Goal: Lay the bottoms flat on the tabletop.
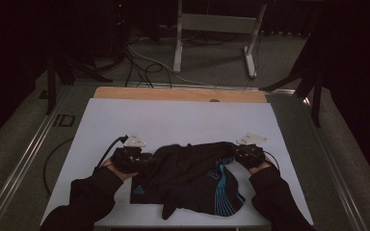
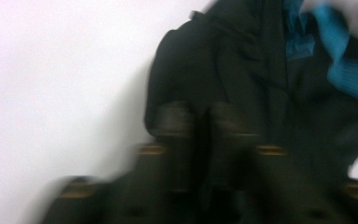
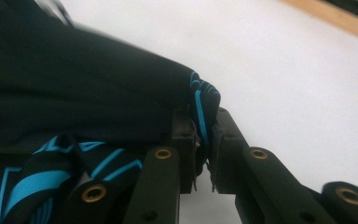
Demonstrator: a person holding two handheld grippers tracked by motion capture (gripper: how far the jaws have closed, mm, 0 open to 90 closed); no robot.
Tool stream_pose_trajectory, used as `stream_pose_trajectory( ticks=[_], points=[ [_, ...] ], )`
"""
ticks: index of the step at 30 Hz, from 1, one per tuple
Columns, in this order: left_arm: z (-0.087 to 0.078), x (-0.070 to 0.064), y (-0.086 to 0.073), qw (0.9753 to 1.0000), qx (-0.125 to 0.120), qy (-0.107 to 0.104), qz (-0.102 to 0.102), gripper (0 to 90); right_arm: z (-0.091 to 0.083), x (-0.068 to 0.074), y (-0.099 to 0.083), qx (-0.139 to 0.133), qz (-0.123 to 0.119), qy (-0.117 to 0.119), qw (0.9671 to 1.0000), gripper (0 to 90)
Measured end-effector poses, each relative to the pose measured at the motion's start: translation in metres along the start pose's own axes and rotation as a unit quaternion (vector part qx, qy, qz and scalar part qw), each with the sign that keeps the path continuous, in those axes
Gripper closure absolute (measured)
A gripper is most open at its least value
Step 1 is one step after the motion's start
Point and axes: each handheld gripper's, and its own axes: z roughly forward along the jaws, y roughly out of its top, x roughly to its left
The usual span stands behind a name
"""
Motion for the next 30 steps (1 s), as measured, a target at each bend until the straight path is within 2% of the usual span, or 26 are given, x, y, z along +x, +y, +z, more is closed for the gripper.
stream_pose_trajectory(
  ticks=[1, 2, 3, 4, 5, 6, 7, 9, 10, 11, 12, 13, 14, 17, 18, 19, 22, 23, 24, 29, 30],
  points=[
    [0.000, 0.000, 0.000, 1.0000, 0.000, 0.000, 0.000, 53.5, 0.000, 0.000, 0.000, 0.000, 0.000, 0.000, 1.0000, 82.1],
    [0.004, 0.004, -0.005, 0.9998, 0.009, 0.010, -0.014, 53.5, 0.002, 0.001, -0.002, 0.008, -0.007, -0.001, 0.9999, 82.1],
    [0.004, 0.010, -0.009, 0.9994, 0.004, 0.014, -0.033, 52.0, 0.004, 0.002, -0.004, 0.018, -0.012, -0.001, 0.9998, 82.0],
    [0.004, 0.022, -0.012, 0.9981, -0.004, 0.011, -0.060, 48.6, 0.006, 0.002, -0.009, 0.023, -0.008, 0.002, 0.9997, 82.1],
    [0.004, 0.022, -0.012, 0.9981, -0.004, 0.011, -0.060, 48.7, 0.006, 0.002, -0.009, 0.023, -0.008, 0.002, 0.9997, 82.1],
    [0.003, 0.030, -0.013, 0.9970, -0.008, 0.015, -0.075, 48.6, 0.007, 0.000, -0.010, 0.025, -0.004, 0.003, 0.9997, 82.1],
    [0.003, 0.030, -0.013, 0.9970, -0.008, 0.015, -0.075, 48.3, 0.007, 0.000, -0.010, 0.025, -0.004, 0.003, 0.9997, 82.1],
    [0.002, 0.037, -0.011, 0.9958, -0.013, 0.009, -0.090, 48.1, 0.006, -0.001, -0.010, 0.025, -0.005, 0.003, 0.9997, 82.1],
    [0.002, 0.042, -0.007, 0.9943, -0.021, 0.012, -0.104, 48.1, 0.006, 0.000, -0.008, 0.023, -0.004, 0.003, 0.9997, 82.0],
    [0.002, 0.042, -0.007, 0.9943, -0.021, 0.012, -0.104, 48.2, 0.006, 0.000, -0.008, 0.023, -0.004, 0.003, 0.9997, 82.0],
    [0.004, 0.046, -0.003, 0.9923, -0.031, 0.017, -0.119, 49.1, 0.006, 0.001, -0.007, 0.024, -0.007, 0.001, 0.9997, 82.1],
    [0.004, 0.046, -0.003, 0.9923, -0.031, 0.017, -0.119, 49.1, 0.006, 0.001, -0.007, 0.024, -0.007, 0.001, 0.9997, 82.1],
    [0.009, 0.047, 0.001, 0.9913, -0.029, 0.013, -0.128, 49.1, 0.007, 0.001, -0.007, 0.025, -0.009, -0.001, 0.9996, 82.1],
    [0.018, 0.044, 0.004, 0.9918, -0.016, 0.013, -0.126, 46.8, 0.007, 0.001, -0.008, 0.026, -0.009, 0.001, 0.9996, 82.1],
    [0.029, 0.041, 0.005, 0.9916, -0.007, 0.007, -0.129, 46.8, 0.007, 0.001, -0.008, 0.025, -0.007, 0.001, 0.9997, 82.1],
    [0.029, 0.041, 0.005, 0.9916, -0.007, 0.007, -0.129, 46.5, 0.007, 0.001, -0.008, 0.025, -0.007, 0.001, 0.9997, 82.1],
    [0.048, 0.037, 0.005, 0.9905, 0.011, 0.011, -0.136, 46.5, 0.008, 0.001, -0.008, 0.026, -0.009, 0.000, 0.9996, 82.1],
    [0.048, 0.037, 0.005, 0.9905, 0.011, 0.011, -0.136, 46.3, 0.008, 0.001, -0.008, 0.026, -0.009, 0.000, 0.9996, 82.1],
    [0.056, 0.032, 0.003, 0.9913, 0.024, 0.009, -0.129, 45.8, 0.008, 0.002, -0.008, 0.025, -0.008, -0.001, 0.9997, 82.1],
    [0.069, 0.023, 0.000, 0.9926, 0.048, 0.016, -0.111, 43.0, 0.008, 0.001, -0.009, 0.027, -0.008, 0.000, 0.9996, 82.1],
    [0.071, 0.018, 0.000, 0.9940, 0.047, 0.022, -0.096, 42.8, 0.008, 0.001, -0.009, 0.026, -0.007, -0.002, 0.9996, 82.1]
  ],
)
